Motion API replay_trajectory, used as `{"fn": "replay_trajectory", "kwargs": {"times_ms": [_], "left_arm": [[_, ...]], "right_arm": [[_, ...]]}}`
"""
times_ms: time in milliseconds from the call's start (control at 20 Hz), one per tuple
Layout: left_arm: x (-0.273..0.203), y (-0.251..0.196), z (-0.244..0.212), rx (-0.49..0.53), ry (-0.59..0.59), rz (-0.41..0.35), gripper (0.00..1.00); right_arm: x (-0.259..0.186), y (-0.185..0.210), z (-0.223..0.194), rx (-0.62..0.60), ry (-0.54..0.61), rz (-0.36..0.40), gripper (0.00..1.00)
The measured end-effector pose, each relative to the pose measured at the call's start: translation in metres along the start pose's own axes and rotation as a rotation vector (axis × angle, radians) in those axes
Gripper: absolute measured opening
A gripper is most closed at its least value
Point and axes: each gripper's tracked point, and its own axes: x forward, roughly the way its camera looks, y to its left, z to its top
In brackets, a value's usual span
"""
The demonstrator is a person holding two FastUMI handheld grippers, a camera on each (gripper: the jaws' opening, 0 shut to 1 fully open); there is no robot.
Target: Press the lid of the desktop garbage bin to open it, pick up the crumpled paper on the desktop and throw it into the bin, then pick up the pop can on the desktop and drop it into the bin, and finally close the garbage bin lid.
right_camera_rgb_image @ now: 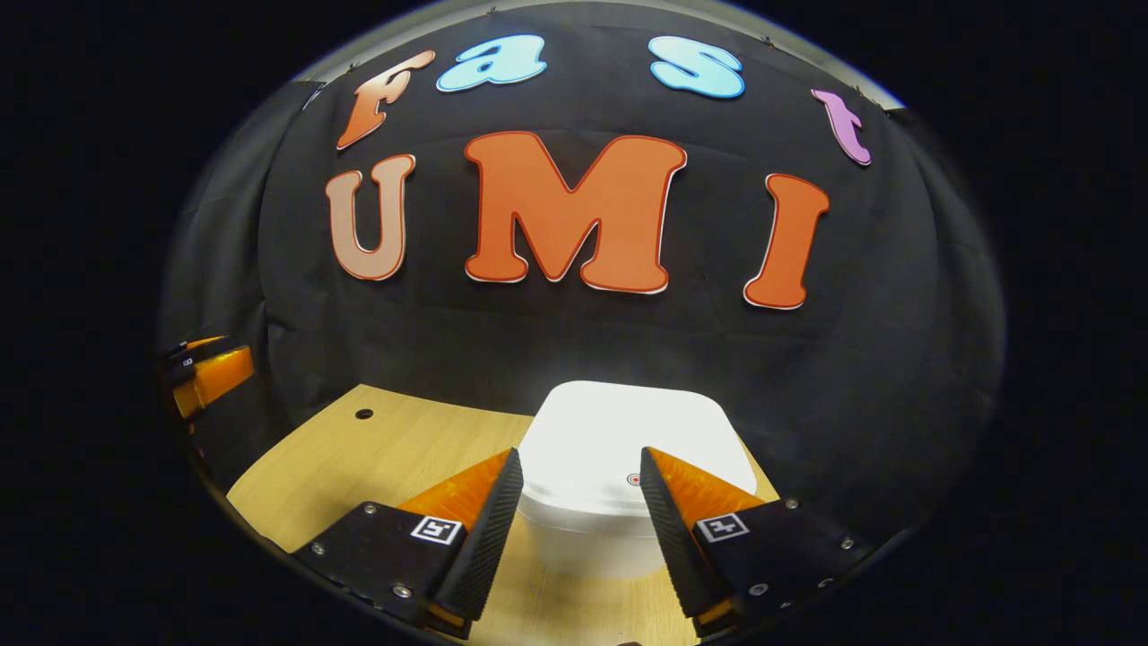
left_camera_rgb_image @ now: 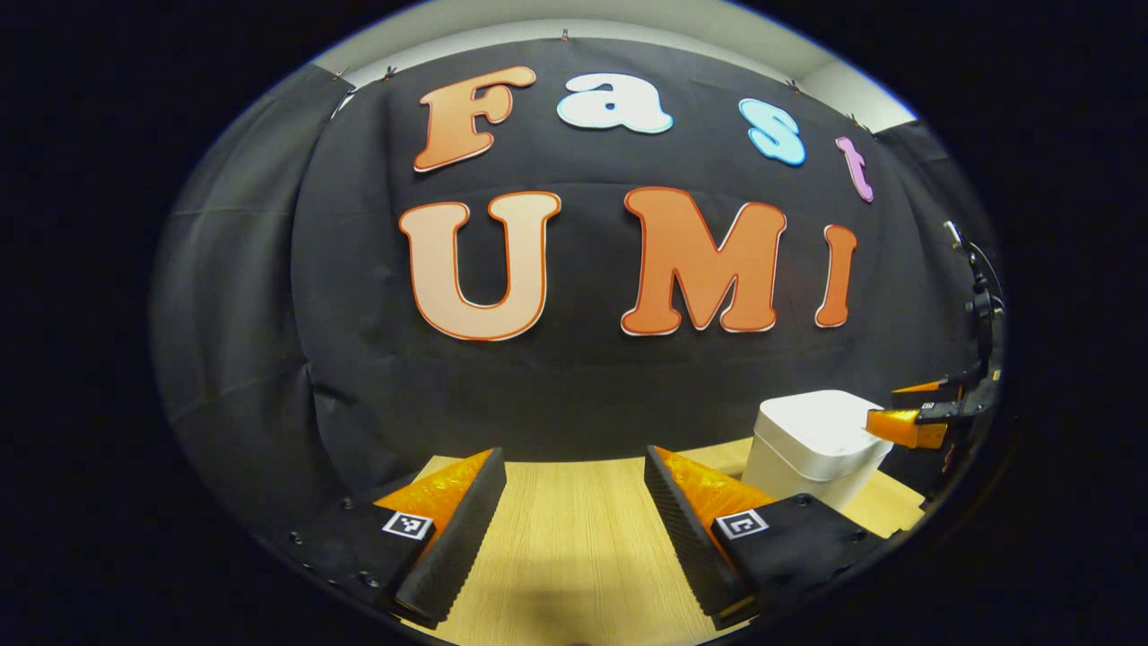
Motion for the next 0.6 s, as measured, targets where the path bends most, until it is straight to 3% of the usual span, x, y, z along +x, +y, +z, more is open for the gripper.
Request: {"fn": "replay_trajectory", "kwargs": {"times_ms": [300,600], "left_arm": [[-0.008,0.012,0.033,0.009,-0.129,0.033,0.99],[-0.015,0.016,0.044,0.031,-0.163,0.065,0.98]], "right_arm": [[-0.009,0.016,0.011,-0.004,-0.074,0.013,0.84],[-0.019,0.027,0.018,-0.023,-0.143,0.039,0.88]]}}
